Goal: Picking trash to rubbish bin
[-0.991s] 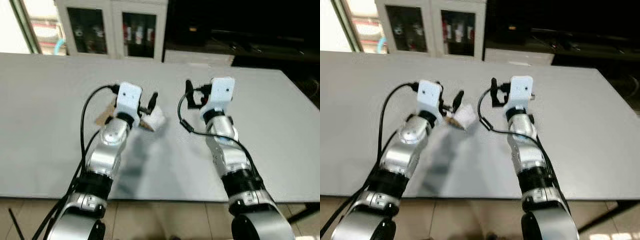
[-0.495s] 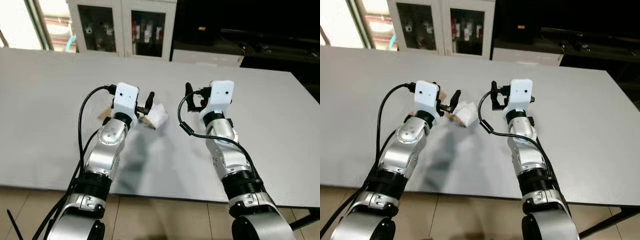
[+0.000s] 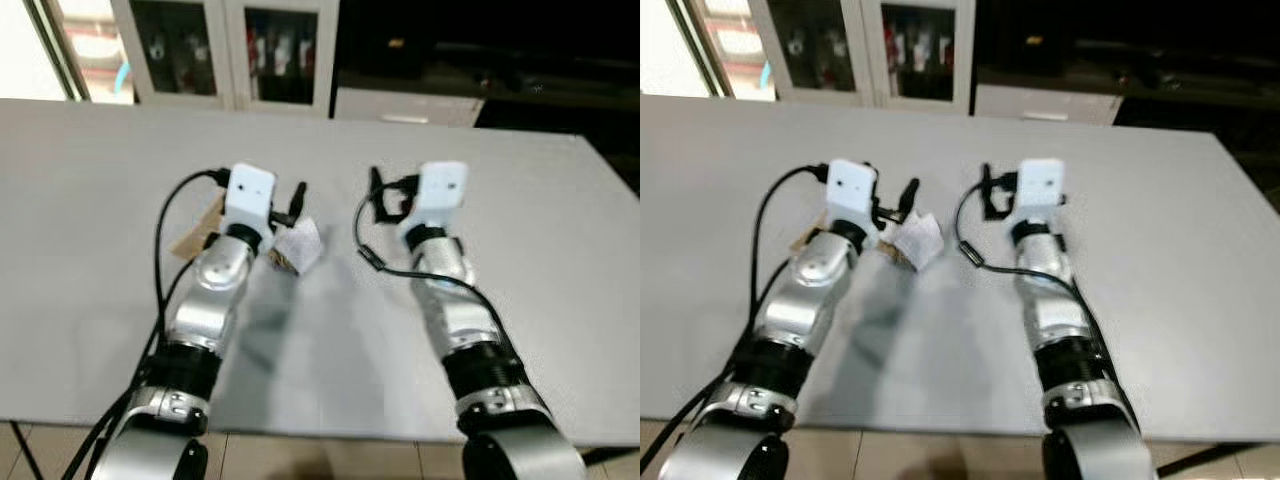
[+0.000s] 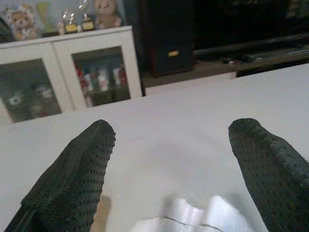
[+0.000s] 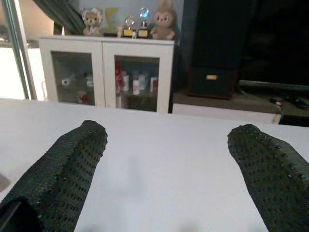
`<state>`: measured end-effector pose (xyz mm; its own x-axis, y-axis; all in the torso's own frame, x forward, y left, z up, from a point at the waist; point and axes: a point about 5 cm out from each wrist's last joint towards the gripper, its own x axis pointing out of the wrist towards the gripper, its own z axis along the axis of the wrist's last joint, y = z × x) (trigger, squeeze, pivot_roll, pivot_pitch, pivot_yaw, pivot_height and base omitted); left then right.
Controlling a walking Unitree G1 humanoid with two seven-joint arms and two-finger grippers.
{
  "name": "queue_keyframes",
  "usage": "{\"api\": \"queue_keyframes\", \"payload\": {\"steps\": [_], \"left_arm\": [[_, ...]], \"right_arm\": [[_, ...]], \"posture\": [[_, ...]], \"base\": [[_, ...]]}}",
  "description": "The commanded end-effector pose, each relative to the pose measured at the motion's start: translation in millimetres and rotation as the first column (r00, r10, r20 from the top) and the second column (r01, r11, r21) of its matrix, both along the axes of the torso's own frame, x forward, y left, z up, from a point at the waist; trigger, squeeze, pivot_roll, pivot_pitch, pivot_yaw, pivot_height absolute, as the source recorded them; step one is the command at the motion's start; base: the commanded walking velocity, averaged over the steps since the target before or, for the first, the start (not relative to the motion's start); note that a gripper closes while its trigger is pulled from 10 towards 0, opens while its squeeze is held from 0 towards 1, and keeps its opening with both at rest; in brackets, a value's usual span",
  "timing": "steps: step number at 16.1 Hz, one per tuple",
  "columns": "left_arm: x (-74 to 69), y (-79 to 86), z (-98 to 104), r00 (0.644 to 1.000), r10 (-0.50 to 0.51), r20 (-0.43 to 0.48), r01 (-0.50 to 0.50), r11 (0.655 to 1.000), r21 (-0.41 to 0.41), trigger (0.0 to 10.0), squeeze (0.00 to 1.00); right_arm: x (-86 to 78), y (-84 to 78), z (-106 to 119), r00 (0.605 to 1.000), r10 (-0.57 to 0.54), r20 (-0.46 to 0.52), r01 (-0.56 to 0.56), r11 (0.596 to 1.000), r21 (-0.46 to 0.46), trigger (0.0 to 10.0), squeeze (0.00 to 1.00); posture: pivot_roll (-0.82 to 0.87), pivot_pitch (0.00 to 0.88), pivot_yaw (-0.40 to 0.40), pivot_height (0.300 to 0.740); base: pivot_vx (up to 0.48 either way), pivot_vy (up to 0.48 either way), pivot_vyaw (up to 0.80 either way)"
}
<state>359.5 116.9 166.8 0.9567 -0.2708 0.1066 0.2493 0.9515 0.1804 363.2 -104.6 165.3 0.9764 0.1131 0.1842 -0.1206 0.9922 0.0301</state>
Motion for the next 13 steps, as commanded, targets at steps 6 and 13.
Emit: {"api": "queue_keyframes", "payload": {"steps": [6,13], "left_arm": [[-0.8,-4.8,0.6,1.000,-0.009,0.001,0.009,1.000,0.008,10.0,0.00],[-0.9,-5.2,2.3,1.000,-0.007,0.009,0.007,1.000,0.005,10.0,0.00]], "right_arm": [[1.3,-6.5,4.8,1.000,-0.013,0.016,0.013,1.000,-0.005,10.0,0.00],[1.2,-6.8,4.9,1.000,-0.013,0.017,0.014,1.000,-0.007,10.0,0.00]], "posture": [[0.01,0.018,-0.065,0.740],[0.01,0.019,-0.066,0.740]], "base": [[0.303,0.000,0.00],[0.333,0.000,0.00]]}}
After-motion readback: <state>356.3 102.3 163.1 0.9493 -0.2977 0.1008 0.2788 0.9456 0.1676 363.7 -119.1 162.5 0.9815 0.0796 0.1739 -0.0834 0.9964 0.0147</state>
